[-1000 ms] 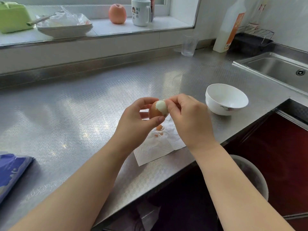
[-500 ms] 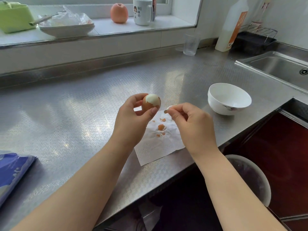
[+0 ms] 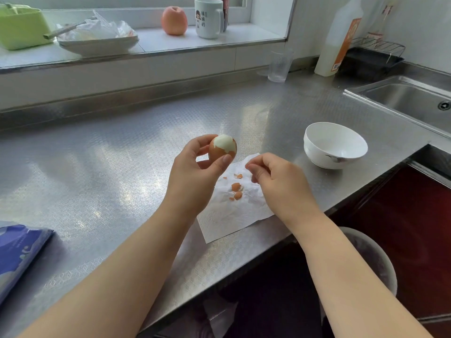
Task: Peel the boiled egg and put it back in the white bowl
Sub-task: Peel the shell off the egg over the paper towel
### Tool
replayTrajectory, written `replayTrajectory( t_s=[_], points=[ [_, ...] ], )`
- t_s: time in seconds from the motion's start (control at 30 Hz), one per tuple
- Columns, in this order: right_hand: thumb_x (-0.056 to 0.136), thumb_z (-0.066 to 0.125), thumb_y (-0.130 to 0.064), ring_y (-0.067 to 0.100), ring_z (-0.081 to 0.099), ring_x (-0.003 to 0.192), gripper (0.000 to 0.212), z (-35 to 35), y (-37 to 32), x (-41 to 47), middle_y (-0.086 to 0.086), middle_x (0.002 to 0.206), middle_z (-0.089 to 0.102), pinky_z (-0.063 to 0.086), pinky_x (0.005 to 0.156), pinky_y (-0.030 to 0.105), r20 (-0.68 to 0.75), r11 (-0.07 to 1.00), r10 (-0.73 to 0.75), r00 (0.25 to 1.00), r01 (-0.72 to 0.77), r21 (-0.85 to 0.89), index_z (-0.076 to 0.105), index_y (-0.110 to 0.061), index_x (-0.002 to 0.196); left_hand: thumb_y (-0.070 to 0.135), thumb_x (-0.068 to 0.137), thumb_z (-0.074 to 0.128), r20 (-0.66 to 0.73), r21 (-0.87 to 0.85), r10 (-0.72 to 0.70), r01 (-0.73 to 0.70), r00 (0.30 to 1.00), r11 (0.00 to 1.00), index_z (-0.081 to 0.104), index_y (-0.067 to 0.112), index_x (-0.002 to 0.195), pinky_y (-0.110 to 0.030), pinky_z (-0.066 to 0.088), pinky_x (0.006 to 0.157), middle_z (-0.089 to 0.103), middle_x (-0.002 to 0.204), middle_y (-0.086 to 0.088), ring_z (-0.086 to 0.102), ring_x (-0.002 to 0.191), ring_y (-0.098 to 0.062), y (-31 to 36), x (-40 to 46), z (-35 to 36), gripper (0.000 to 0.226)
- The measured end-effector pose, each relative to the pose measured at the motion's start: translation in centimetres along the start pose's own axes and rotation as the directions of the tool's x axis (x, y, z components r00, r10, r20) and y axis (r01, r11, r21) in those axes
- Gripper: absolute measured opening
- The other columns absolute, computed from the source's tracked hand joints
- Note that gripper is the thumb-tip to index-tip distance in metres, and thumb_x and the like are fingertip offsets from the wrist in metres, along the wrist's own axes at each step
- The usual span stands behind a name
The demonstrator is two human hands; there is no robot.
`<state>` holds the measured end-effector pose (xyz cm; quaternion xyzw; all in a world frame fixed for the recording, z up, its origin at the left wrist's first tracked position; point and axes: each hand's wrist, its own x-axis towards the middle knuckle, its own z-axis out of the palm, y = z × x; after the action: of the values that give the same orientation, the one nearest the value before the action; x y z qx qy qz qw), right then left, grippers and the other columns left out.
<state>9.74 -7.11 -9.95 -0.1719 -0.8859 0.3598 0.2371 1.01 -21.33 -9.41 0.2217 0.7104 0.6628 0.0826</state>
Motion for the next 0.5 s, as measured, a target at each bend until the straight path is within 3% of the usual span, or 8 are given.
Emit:
replayTrajectory(
  t_s=[0.07, 0.13, 0.23, 0.3, 0.37, 0.5],
  points=[
    [0.097, 0.051, -0.023, -0.001, 0.059, 0.074, 0.016, -0.1, 0.0, 0.1, -0.012, 0.072, 0.063, 0.038, 0.062, 0.006, 0.01, 1.0, 0.011, 1.0, -0.011, 0.029, 0.066, -0.028, 0.094, 0.026, 0.084, 0.077, 0.013, 0.007, 0.003, -0.003, 1.0, 1.0, 0.061, 0.043, 0.106, -0.03, 0.058, 0.084, 0.067, 0.108, 0.015, 0.071, 0.085, -0.003, 0.1, -0.1, 0.1, 0.032],
    [0.098, 0.047, -0.015, -0.005, 0.06, 0.081, 0.024, -0.1, -0.3, 0.2, -0.012, 0.084, 0.065, 0.041, 0.071, 0.004, 0.012, 0.994, 0.015, 1.0, -0.017, 0.11, 0.066, -0.028, 0.106, 0.026, 0.085, 0.076, 0.031, 0.007, 0.002, -0.002, 1.0, 1.0, 0.062, 0.041, 0.107, -0.028, 0.056, 0.082, 0.068, 0.107, 0.015, 0.071, 0.088, -0.004, 0.1, -0.2, 0.1, 0.031],
    [0.097, 0.054, -0.02, -0.003, 0.063, 0.089, 0.02, -0.4, -1.1, 0.3, -0.013, 0.095, 0.069, 0.051, 0.085, 0.018, -0.069, 0.953, 0.039, 0.997, -0.017, 0.301, 0.068, -0.025, 0.11, 0.027, 0.084, 0.077, 0.062, 0.036, 0.014, -0.017, 0.998, 0.999, 0.064, 0.034, 0.113, -0.029, 0.055, 0.087, 0.069, 0.106, 0.015, 0.068, 0.098, -0.006, 0.2, -0.3, 0.3, 0.032],
    [0.093, 0.061, -0.03, -0.001, 0.064, 0.087, 0.015, -0.7, -1.6, 0.4, -0.016, 0.091, 0.07, 0.053, 0.082, 0.023, -0.113, 0.925, 0.048, 0.992, -0.001, 0.381, 0.069, -0.026, 0.104, 0.028, 0.084, 0.077, 0.08, 0.064, 0.026, -0.031, 0.996, 0.997, 0.064, 0.03, 0.117, -0.033, 0.055, 0.092, 0.069, 0.107, 0.014, 0.066, 0.101, -0.004, 0.3, -0.4, 0.4, 0.036],
    [0.088, 0.067, -0.033, -0.002, 0.065, 0.083, 0.014, -0.8, -1.9, 0.6, -0.015, 0.088, 0.072, 0.052, 0.077, 0.018, -0.091, 0.907, 0.051, 0.995, -0.008, 0.422, 0.071, -0.025, 0.099, 0.03, 0.083, 0.078, 0.097, 0.06, 0.024, -0.029, 0.995, 0.998, 0.063, 0.028, 0.119, -0.038, 0.056, 0.093, 0.069, 0.108, 0.013, 0.066, 0.102, -0.005, 0.4, -0.6, 0.5, 0.039],
    [0.081, 0.075, -0.031, -0.001, 0.066, 0.077, 0.017, -0.8, -1.9, 0.7, -0.009, 0.084, 0.074, 0.05, 0.07, 0.013, -0.055, 0.879, 0.075, 0.996, -0.04, 0.475, 0.072, -0.02, 0.094, 0.029, 0.082, 0.079, 0.128, 0.064, 0.037, -0.045, 0.991, 0.997, 0.064, 0.027, 0.12, -0.033, 0.057, 0.092, 0.069, 0.107, 0.015, 0.067, 0.099, 0.001, 0.5, -0.7, 0.5, 0.041]
  ],
)
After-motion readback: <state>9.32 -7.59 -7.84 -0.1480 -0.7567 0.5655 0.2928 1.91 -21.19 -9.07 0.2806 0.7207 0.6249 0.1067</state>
